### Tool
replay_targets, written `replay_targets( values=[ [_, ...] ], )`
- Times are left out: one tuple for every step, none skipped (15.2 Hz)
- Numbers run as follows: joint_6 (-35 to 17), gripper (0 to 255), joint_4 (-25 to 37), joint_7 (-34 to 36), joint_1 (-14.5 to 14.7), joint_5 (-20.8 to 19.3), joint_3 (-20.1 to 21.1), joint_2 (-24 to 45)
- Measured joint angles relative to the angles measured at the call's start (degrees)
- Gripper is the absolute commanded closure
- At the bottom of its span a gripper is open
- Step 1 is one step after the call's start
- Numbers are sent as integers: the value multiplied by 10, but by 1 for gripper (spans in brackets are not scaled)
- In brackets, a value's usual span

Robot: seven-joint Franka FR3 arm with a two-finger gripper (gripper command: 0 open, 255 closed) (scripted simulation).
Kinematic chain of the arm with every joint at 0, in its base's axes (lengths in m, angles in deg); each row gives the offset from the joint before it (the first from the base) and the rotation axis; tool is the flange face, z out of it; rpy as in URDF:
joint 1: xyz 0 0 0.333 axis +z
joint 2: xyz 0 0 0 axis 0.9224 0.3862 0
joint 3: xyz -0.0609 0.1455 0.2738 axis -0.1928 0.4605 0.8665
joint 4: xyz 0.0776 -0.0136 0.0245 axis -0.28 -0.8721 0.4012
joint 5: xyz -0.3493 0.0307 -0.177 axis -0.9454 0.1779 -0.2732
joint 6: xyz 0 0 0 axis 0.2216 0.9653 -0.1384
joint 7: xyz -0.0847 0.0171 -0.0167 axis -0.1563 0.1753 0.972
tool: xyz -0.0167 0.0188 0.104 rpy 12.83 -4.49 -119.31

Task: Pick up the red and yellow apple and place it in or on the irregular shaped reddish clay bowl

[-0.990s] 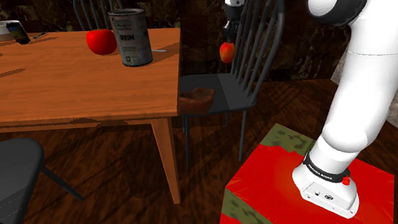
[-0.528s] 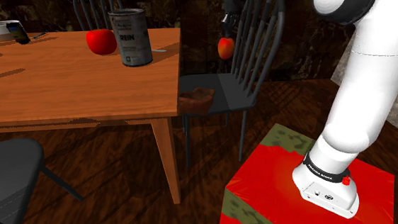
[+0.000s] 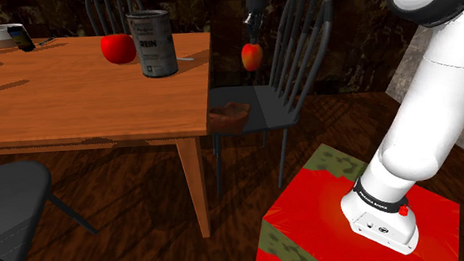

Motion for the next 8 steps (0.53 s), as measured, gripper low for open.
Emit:
replay_targets(
  values=[
    [6,255,0,13,7,-2,6,-5],
    [11,255,-1,24,13,-5,11,-12],
    [13,255,-7,37,20,-7,17,-20],
    [21,255,0,50,27,-9,23,-20],
    [25,255,0,64,34,-11,29,-24],
    [30,255,-4,75,40,-13,35,-32],
    [33,255,-4,90,48,-15,42,-35],
    [38,255,-1,104,55,-16,49,-36]
  ],
)
